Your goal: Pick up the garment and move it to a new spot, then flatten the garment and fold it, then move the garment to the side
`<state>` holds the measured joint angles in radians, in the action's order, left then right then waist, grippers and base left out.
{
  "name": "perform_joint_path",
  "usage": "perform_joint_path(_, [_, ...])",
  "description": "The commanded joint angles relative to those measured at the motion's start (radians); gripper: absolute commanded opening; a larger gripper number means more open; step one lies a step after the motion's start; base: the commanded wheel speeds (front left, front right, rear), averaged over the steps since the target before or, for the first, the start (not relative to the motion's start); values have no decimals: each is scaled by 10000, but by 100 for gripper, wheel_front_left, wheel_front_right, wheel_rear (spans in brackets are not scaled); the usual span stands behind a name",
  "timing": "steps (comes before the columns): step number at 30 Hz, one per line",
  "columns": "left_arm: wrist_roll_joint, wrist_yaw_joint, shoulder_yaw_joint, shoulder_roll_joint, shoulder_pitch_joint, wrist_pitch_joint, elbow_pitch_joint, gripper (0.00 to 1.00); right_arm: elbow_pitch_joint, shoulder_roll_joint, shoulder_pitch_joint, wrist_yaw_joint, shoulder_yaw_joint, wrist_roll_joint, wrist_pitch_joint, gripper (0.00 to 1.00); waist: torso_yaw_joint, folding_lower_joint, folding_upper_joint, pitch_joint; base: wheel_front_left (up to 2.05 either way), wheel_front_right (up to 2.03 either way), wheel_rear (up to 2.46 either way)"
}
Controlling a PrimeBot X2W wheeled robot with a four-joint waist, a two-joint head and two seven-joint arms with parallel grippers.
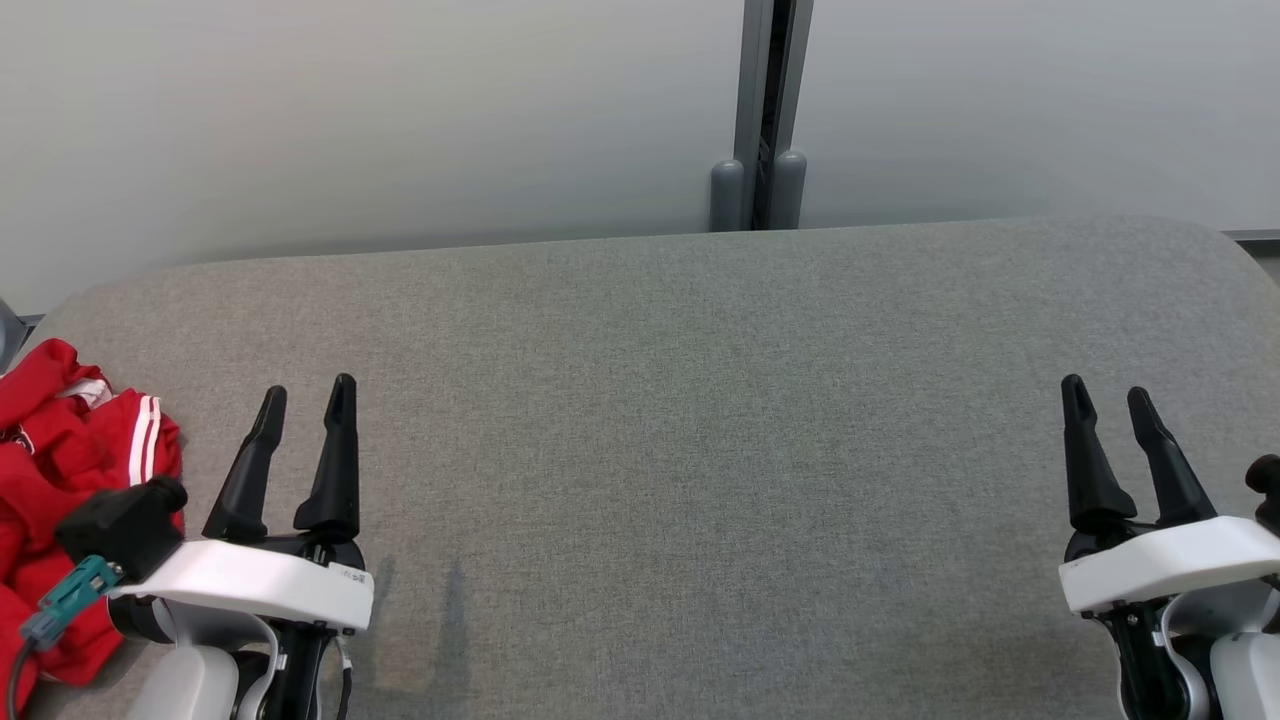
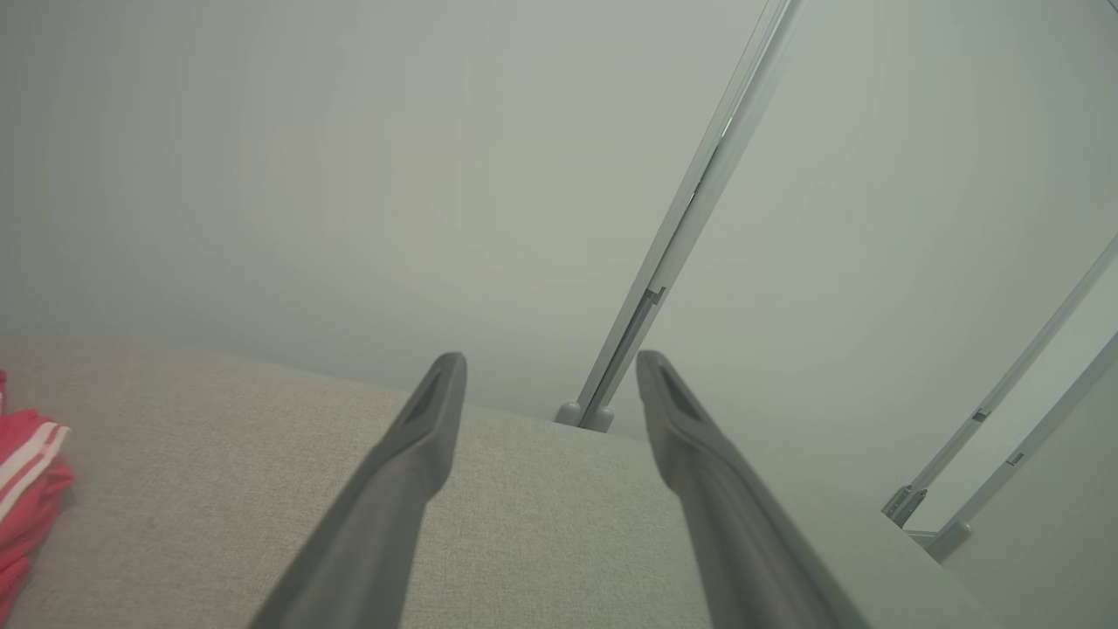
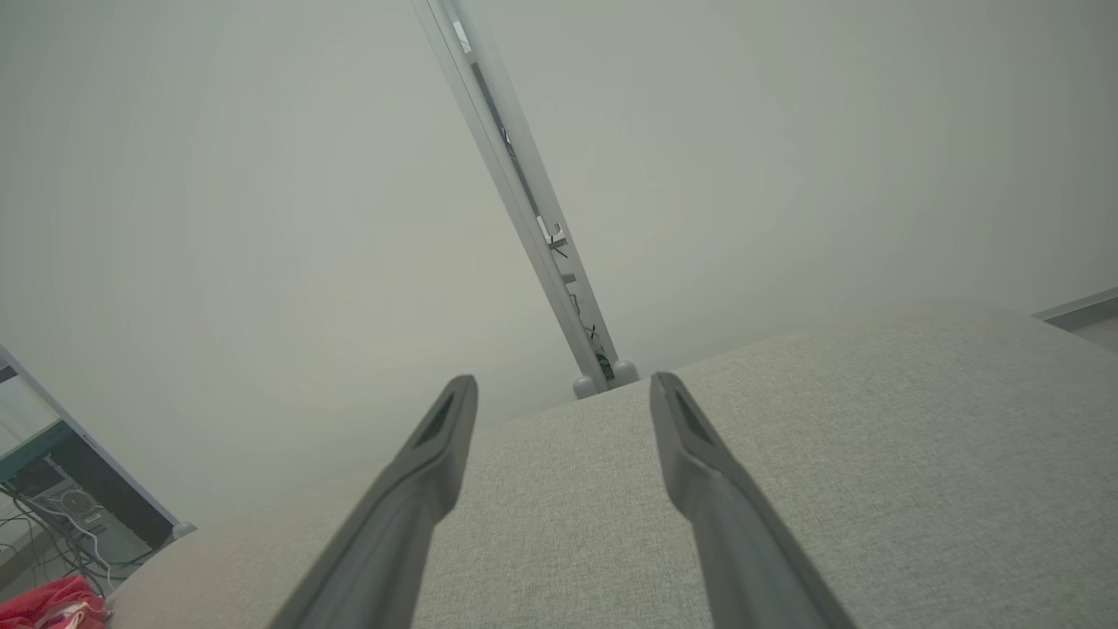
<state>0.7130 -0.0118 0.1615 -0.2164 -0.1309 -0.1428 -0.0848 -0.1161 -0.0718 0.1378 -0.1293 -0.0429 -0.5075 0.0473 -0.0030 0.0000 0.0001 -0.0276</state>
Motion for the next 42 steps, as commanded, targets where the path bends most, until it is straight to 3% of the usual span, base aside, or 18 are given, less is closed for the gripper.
perform_joint_path(1, [-224, -67, 7, -135, -109, 18, 67, 100, 91, -75, 70, -16, 46, 239, 123, 100, 0, 0, -1, -2, 0, 0, 0])
perform_joint_path(14, [-1237, -421, 207, -223, 138, 106, -216, 100, -208, -4, -125, -18, 336, 1582, 602, 100, -8, 0, -1, 38, 0, 0, 0])
perform_joint_path(42, [-2855, -1012, 452, -414, 508, -116, -486, 100, -886, 152, -371, -21, 664, 3213, 1249, 100, -2, 0, -1, 164, 0, 0, 0])
